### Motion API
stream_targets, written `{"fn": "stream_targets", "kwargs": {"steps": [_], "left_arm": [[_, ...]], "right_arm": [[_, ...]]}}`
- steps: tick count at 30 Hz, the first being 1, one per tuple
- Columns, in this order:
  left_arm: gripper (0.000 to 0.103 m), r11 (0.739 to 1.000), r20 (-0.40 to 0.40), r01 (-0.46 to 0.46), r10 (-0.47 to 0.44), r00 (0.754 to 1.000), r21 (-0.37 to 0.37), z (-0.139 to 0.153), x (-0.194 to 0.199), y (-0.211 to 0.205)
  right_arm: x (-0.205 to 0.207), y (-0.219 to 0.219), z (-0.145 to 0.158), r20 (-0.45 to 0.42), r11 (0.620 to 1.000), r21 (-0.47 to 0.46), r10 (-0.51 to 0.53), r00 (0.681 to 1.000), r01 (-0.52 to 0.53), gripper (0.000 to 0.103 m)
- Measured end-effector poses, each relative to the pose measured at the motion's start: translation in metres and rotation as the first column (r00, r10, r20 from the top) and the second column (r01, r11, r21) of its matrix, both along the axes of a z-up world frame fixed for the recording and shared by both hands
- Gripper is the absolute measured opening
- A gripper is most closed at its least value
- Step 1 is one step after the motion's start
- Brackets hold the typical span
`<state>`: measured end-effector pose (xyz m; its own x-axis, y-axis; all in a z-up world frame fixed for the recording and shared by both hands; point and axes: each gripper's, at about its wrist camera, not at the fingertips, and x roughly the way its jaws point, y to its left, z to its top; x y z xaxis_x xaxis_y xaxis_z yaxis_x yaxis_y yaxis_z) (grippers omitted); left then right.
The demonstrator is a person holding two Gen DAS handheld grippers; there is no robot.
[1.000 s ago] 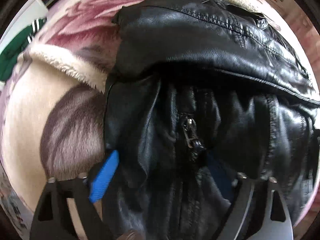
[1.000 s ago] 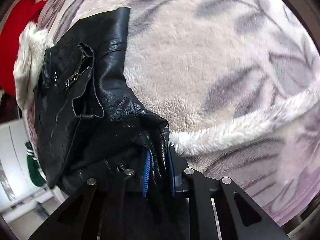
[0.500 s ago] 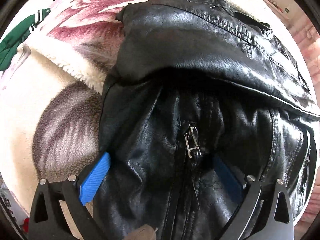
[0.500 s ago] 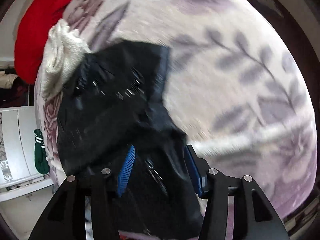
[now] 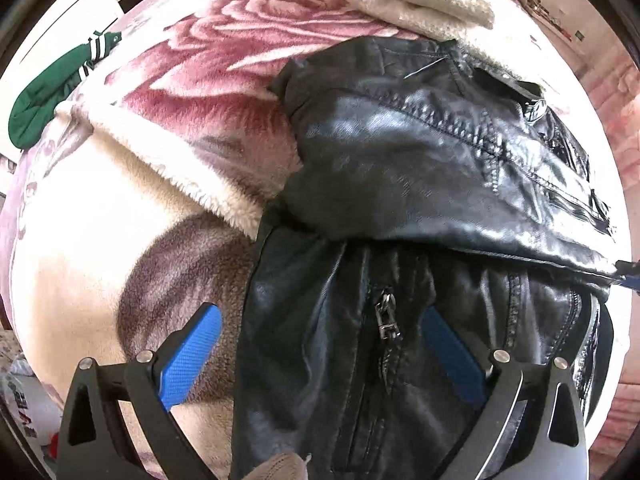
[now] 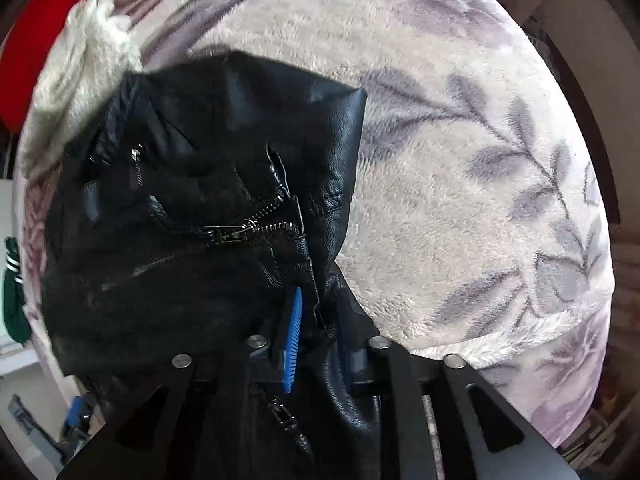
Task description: Fold large clothes
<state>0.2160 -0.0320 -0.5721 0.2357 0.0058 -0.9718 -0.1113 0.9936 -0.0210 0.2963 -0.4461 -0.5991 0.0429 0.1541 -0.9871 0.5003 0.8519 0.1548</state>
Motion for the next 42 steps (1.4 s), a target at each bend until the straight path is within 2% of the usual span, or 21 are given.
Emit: {"fn": "stream_targets", "kwargs": {"steps": [2,4,5,7,11,14,17,22,25,26,27,28,30,33,37,38,40,42], "left_arm": [[0.103,1.000,0.031,0.017,-0.017,0.999,0.022,0.013,0.000,-0.005],[0.103,0.999,0.048,0.032,-0.033,0.998,0.035,0.025,-0.003,-0.019],[0.103,0.999,0.053,0.046,-0.047,0.997,0.019,0.032,-0.008,-0.026],[0.103,0.996,0.052,0.087,-0.086,0.995,-0.016,0.041,-0.016,-0.047],[0.103,0.974,0.047,0.221,-0.219,0.975,-0.044,0.058,-0.064,-0.122],[0.103,0.953,-0.032,0.283,-0.288,0.957,-0.107,0.045,-0.101,-0.187],[0.103,0.940,-0.111,0.310,-0.327,0.939,-0.144,0.023,-0.135,-0.255],[0.103,0.921,-0.134,0.389,-0.389,0.912,-0.028,-0.008,-0.156,-0.334],[0.102,0.870,-0.144,0.479,-0.463,0.875,0.115,-0.029,-0.155,-0.368],[0.086,0.852,-0.165,0.497,-0.473,0.865,0.166,-0.039,-0.156,-0.374],[0.052,0.843,-0.181,0.494,-0.463,0.868,0.213,-0.045,-0.156,-0.375],[0.040,0.839,-0.180,0.485,-0.452,0.874,0.249,-0.047,-0.157,-0.371],[0.017,0.868,-0.142,0.459,-0.438,0.888,0.188,-0.037,-0.157,-0.358],[0.007,0.907,-0.077,0.406,-0.400,0.913,0.112,-0.006,-0.159,-0.333],[0.006,0.954,-0.041,0.299,-0.299,0.953,0.006,0.029,-0.148,-0.294],[0.006,0.964,-0.034,0.263,-0.264,0.964,-0.031,0.037,-0.144,-0.282],[0.006,0.977,-0.021,0.204,-0.206,0.978,-0.064,0.046,-0.136,-0.264],[0.005,0.983,-0.019,0.157,-0.159,0.987,-0.099,0.053,-0.133,-0.253]], "right_arm": [[-0.007,-0.011,0.015,0.007,0.998,0.043,-0.051,0.999,0.051,0.045],[-0.020,-0.024,0.033,0.036,0.992,0.103,-0.081,0.996,0.077,0.053],[-0.026,-0.030,0.041,0.043,0.990,0.119,-0.079,0.996,0.073,0.058],[-0.041,-0.041,0.056,0.049,0.989,0.143,-0.050,0.998,0.042,0.061],[-0.067,-0.070,0.059,0.013,0.979,0.202,-0.014,1.000,0.011,0.065],[-0.081,-0.100,0.046,-0.030,0.967,0.253,-0.002,1.000,0.010,0.065],[-0.089,-0.129,0.038,-0.035,0.962,0.271,0.023,0.999,-0.013,0.065],[-0.085,-0.171,0.024,-0.038,0.952,0.307,0.025,0.999,-0.012,0.065],[-0.081,-0.186,0.020,-0.030,0.949,0.312,0.040,0.999,-0.029,0.065],[-0.080,-0.189,0.018,-0.027,0.948,0.316,0.047,0.999,-0.036,0.065],[-0.079,-0.192,0.016,-0.028,0.947,0.318,0.053,0.998,-0.042,0.065],[-0.078,-0.195,0.014,-0.033,0.947,0.319,0.056,0.998,-0.043,0.065],[-0.078,-0.198,0.009,-0.037,0.944,0.327,0.060,0.998,-0.044,0.065],[-0.073,-0.197,0.003,-0.027,0.935,0.352,0.067,0.997,-0.053,0.065],[-0.052,-0.183,-0.004,0.043,0.898,0.430,0.084,0.996,-0.095,0.066],[-0.042,-0.176,-0.008,0.071,0.880,0.461,0.096,0.993,-0.118,0.073],[-0.023,-0.162,-0.019,0.118,0.844,0.515,0.103,0.988,-0.150,0.081],[-0.002,-0.147,-0.034,0.150,0.791,0.590,0.090,0.985,-0.162,0.081]]}}
